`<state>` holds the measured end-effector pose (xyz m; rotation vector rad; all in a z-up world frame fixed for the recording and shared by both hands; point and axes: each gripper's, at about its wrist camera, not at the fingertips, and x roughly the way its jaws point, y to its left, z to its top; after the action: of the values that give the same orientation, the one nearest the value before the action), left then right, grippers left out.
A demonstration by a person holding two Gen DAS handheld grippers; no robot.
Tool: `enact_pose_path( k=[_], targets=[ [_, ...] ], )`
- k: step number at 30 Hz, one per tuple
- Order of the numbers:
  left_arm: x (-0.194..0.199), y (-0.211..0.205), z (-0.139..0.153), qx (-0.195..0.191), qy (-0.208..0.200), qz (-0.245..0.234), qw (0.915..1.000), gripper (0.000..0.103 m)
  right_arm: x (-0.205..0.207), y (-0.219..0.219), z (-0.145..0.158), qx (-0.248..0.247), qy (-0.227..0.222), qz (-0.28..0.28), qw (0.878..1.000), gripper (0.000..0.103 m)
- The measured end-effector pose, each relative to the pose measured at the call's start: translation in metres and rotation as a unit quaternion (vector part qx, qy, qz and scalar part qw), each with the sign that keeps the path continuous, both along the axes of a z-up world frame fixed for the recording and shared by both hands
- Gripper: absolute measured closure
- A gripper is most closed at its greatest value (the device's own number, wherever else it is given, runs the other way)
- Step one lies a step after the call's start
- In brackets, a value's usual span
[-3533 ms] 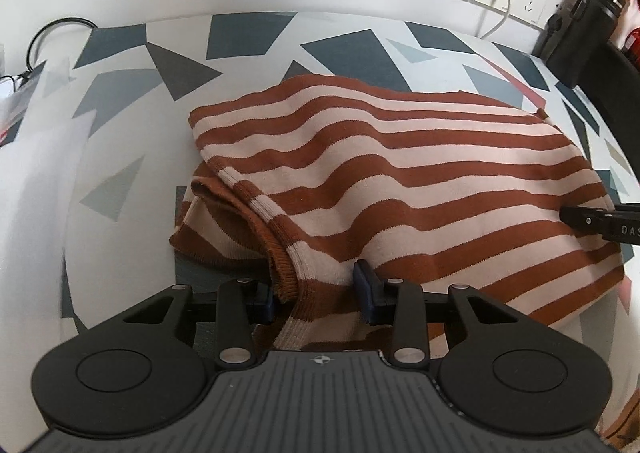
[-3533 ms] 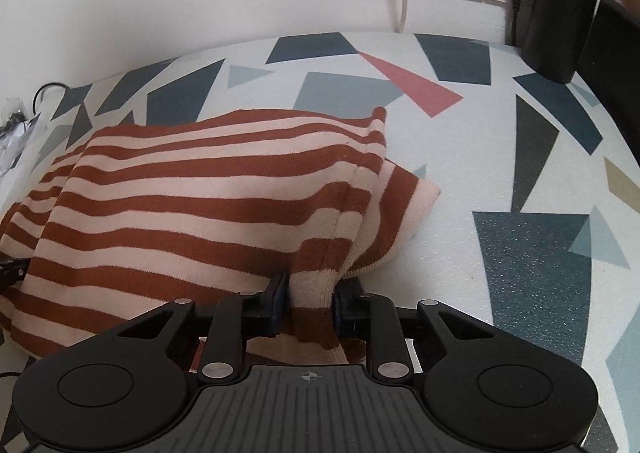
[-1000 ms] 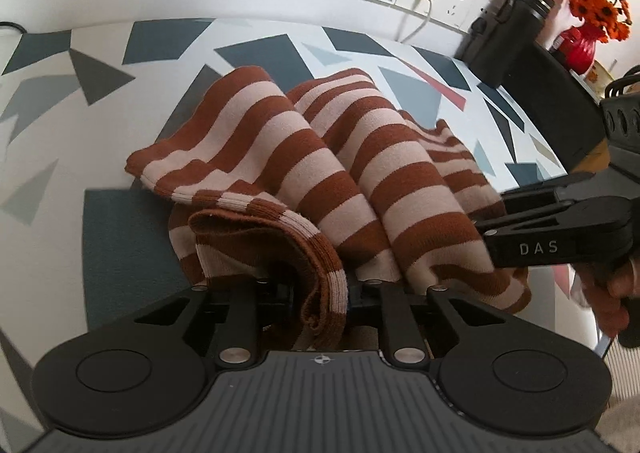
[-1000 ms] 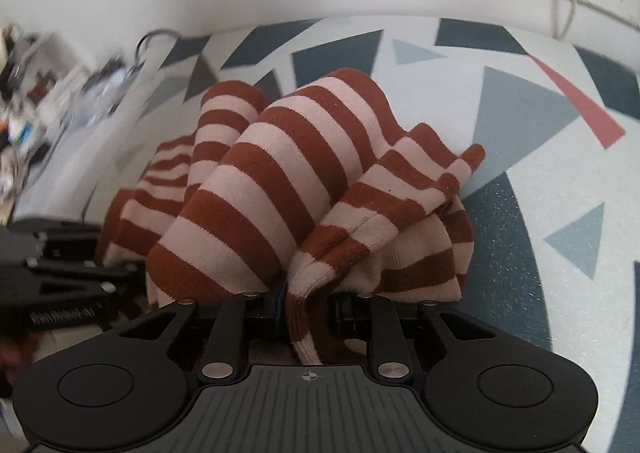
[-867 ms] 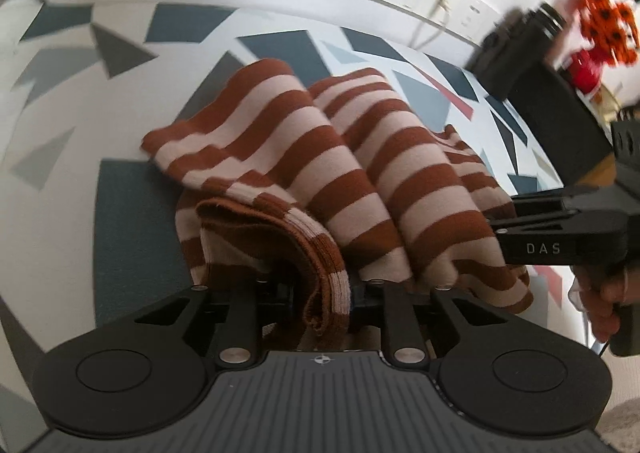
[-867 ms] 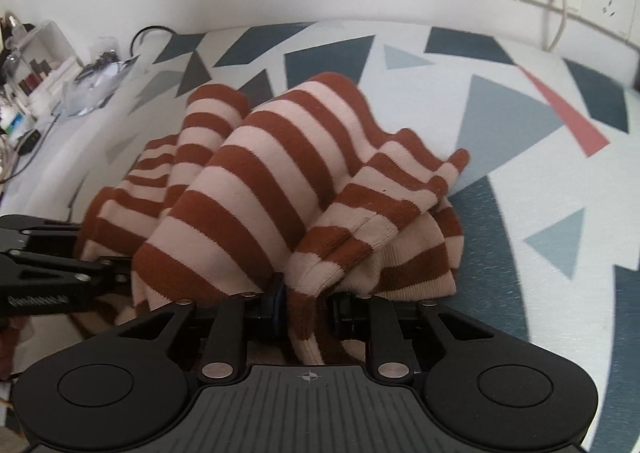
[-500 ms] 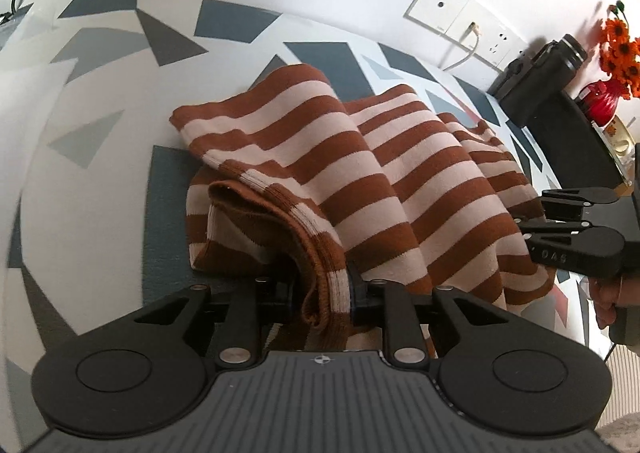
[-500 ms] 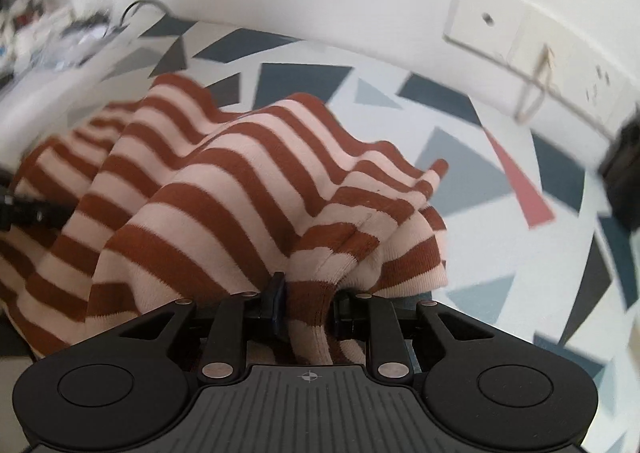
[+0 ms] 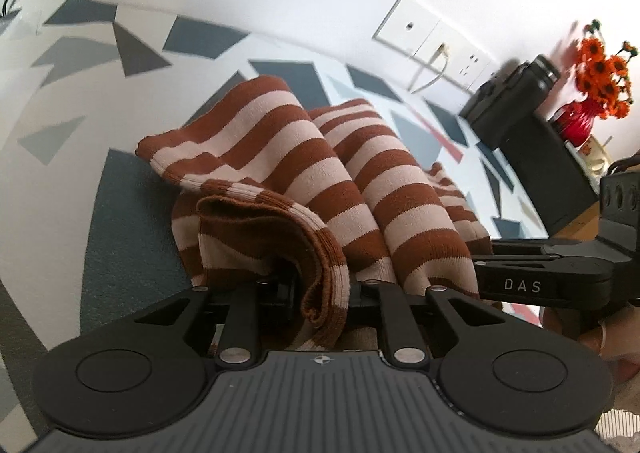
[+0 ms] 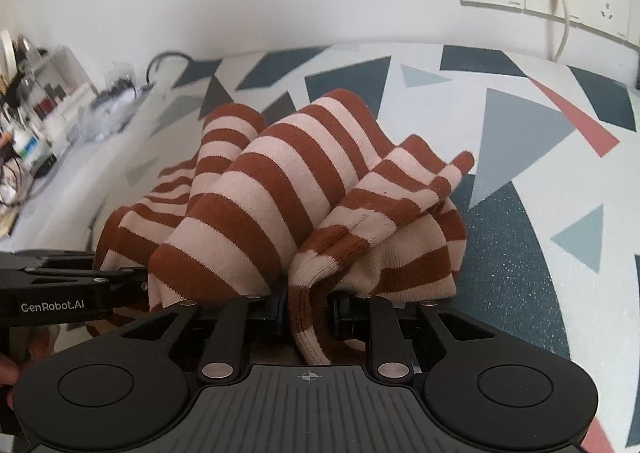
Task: Fold clothes
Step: 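Lift the folded striped sweater off the table with both grippers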
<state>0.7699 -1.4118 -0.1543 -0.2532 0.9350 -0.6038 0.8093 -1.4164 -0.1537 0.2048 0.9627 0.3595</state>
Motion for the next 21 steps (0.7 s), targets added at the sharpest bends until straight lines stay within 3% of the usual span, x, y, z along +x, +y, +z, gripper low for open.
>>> enact_pose_path(
  k=[11,21],
  targets=[
    [-0.034,-0.005,0.062,0.014,-0.08,0.018,0.9965,0.085,-0.027,-0.004,0.053,0.014,-0.085,0.003,0.996,0.084],
    [-0.102,0.031,0.1,0.016,-0.118,0.107,0.9872,0.085,-0.061,0.015,0.092,0.038,-0.14,0.074,0.987,0.084]
  ],
)
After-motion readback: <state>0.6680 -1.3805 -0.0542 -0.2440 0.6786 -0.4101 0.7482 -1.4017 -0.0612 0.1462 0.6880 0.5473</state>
